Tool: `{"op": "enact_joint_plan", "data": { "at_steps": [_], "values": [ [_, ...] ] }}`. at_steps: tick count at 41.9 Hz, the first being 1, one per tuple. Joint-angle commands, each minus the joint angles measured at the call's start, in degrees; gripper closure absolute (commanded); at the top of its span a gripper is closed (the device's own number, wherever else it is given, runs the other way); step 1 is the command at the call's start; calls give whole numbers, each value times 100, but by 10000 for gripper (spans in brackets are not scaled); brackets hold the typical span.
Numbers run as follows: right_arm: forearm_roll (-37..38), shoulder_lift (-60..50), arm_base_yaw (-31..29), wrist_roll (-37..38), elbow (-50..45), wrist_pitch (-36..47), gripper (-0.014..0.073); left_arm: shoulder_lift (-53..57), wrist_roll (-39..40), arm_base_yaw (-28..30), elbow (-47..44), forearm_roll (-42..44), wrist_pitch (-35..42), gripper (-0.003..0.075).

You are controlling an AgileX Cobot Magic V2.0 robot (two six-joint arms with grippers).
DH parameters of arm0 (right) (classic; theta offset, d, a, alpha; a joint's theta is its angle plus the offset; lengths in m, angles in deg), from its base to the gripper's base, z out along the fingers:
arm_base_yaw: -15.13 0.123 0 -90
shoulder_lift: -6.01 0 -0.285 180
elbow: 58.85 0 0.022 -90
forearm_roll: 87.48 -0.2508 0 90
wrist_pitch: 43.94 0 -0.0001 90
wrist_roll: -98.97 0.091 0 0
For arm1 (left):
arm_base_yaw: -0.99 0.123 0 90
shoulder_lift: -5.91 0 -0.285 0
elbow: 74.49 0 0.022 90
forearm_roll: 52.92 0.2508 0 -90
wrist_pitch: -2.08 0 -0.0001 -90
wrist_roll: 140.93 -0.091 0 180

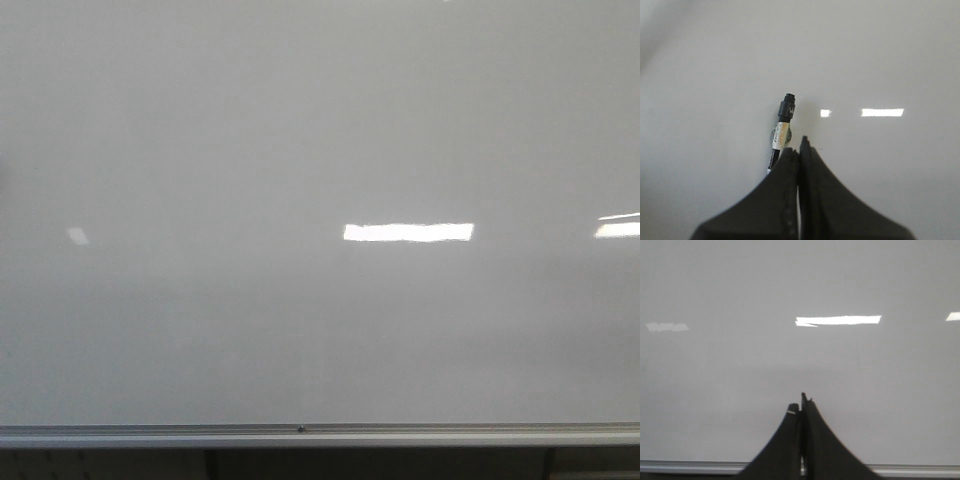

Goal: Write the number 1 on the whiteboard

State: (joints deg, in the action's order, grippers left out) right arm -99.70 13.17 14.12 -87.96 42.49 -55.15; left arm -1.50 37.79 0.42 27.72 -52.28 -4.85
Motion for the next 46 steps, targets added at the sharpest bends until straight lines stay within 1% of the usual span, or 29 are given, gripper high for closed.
{"op": "enact_joint_plan", "data": {
  "at_steps": [1,20,25,28,30,33,35,40,46],
  "values": [
    [26,-99,-36,-64,117,428,654,87,57,10,-115,-64,504,741],
    [21,-99,-36,-64,117,455,654,87,57,10,-115,-64,543,741],
    [-109,-99,-36,-59,122,622,654,87,57,10,-115,-64,642,741],
    [-178,-99,-36,-59,122,887,654,87,57,10,-115,-64,826,741],
    [-257,-99,-36,-59,151,1121,654,87,57,10,-115,-64,1180,741],
    [-308,-99,-36,-46,393,1076,654,87,57,10,-47,-138,1777,741],
    [-308,-95,-36,-46,594,980,654,87,57,10,88,-176,1913,741],
    [-303,-30,-36,-46,1336,428,654,-1,57,10,731,-155,1457,741],
    [-303,512,-36,-42,2287,-465,654,-598,-9,10,1638,-19,184,741]
  ]
}}
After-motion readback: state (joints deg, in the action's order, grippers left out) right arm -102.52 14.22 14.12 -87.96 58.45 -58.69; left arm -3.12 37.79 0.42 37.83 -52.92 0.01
